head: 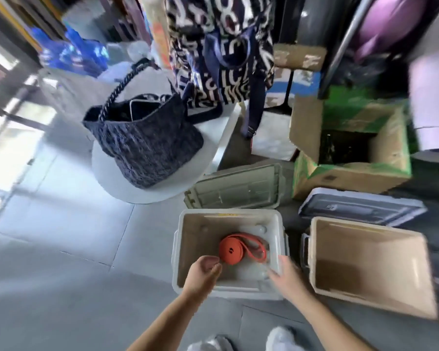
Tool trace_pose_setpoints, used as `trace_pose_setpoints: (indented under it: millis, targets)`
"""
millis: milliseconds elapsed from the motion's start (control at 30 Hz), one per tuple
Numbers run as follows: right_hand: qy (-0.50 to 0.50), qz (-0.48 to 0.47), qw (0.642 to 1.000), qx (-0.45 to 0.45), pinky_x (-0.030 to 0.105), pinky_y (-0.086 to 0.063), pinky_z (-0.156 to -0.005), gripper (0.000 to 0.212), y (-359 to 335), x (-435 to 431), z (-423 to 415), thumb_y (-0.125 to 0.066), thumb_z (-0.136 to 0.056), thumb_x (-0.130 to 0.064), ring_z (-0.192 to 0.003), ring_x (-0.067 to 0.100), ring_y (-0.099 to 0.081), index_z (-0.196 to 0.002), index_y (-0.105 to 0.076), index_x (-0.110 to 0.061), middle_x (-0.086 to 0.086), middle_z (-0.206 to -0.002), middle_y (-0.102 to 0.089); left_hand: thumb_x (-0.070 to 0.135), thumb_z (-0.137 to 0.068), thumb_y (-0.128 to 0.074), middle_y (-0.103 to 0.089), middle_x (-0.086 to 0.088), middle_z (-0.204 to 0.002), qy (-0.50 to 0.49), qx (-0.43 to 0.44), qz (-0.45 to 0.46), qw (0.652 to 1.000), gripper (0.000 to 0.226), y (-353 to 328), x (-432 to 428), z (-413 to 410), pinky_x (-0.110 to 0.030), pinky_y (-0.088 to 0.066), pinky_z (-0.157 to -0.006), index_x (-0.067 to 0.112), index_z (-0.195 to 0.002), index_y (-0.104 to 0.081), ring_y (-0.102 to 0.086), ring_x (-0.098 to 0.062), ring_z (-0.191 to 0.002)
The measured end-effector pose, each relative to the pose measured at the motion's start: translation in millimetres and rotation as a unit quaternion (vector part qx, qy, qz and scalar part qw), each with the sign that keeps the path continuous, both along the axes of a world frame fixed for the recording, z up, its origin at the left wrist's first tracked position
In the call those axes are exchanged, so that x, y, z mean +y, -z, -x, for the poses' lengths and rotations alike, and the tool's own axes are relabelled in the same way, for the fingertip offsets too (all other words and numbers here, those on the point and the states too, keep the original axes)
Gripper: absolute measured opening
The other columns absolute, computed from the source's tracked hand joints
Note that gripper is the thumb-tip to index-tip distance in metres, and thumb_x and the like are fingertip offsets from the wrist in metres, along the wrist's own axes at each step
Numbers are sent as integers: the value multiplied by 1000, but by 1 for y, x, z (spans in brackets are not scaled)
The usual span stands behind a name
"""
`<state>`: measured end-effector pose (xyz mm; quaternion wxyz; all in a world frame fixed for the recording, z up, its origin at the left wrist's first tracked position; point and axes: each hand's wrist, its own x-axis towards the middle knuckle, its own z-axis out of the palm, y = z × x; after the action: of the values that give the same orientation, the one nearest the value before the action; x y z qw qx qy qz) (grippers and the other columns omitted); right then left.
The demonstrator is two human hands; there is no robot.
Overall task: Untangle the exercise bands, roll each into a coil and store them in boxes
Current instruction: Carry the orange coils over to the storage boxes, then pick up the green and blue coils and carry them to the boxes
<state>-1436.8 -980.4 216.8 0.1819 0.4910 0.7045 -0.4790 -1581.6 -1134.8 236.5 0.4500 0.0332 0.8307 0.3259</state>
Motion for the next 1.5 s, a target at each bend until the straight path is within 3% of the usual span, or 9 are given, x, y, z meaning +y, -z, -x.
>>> trace_pose_setpoints:
  millis: [200,300,433,600,767,933,1067,1267,1500]
  targets:
    - [111,-39,991,61,21,-39,-89,38,-250,-17,-99,-63,-87,-20,-113,21,-58,-123,-56,-9,9,-122,-63,18,-90,-59,-66,5,-76,145,39,-60,987,15,-241,26,-44,-31,-51,-66,24,-78,-65,-58,-12,-68]
    - [189,-79,975,83,21,-39,-89,35,-350,-29,-163,-64,-87,-16,-111,17,-59,-121,-57,-8,6,-119,-63,6,-89,-59,-61,16,-59,307,54,-104,944,32,-337,54,-77,-9,-42,-55,29,-66,-63,-53,6,-55]
    - [327,-154,927,99,14,-39,-78,33,-421,-49,-267,-65,-87,-17,-101,7,-58,-119,-59,-10,-4,-110,-63,4,-88,-59,-59,13,-58,438,76,-117,888,23,-405,103,-142,-24,-42,-51,26,-81,-62,-52,-5,-51]
    - [523,-198,824,93,2,-37,-67,27,-434,-76,-415,-67,-85,-18,-87,8,-61,-111,-61,-17,-2,-108,-66,2,-85,-60,-59,-7,-73,505,83,-182,839,17,-429,191,-289,-34,-44,-62,0,-102,-63,-55,-21,-67]
    - [594,-206,774,75,12,-41,-66,26,-433,-78,-574,-70,-83,-19,-84,11,-64,-108,-64,-20,0,-108,-68,35,-82,-53,-63,-9,-78,606,87,-216,760,9,-436,229,-484,-34,-50,-63,27,-80,-56,-59,-21,-71]
    - [618,-241,744,84,20,-44,-70,19,-451,-20,-704,-67,-85,-22,-89,11,-64,-103,-61,-26,-5,-99,-67,14,-91,-59,-47,27,-87,651,47,-164,740,26,-421,242,-614,7,-33,-59,33,-104,-47,-47,12,-74]
    - [610,-244,749,86,6,-39,-65,23,-446,47,-779,-64,-87,-26,-91,5,-60,-109,-61,-25,-11,-102,-63,10,-86,-58,-51,17,-69,657,75,-143,736,10,-403,284,-681,-2,-35,-58,19,-90,-60,-51,5,-60]
    - [630,-226,739,76,4,-40,-63,26,-427,141,-887,-65,-86,-24,-89,7,-61,-112,-61,-23,-11,-102,-62,27,-78,-67,-67,-1,-92,621,15,-126,773,19,-389,416,-796,-30,-51,-76,35,-93,-60,-64,-17,-86]
    - [695,-181,694,58,10,-40,-66,22,-428,224,-1020,-67,-85,-26,-92,8,-63,-104,-59,-31,-11,-102,-64,10,-88,-63,-63,-4,-90,682,5,-181,708,22,-421,616,-1000,-27,-45,-69,31,-91,-58,-62,-23,-82]
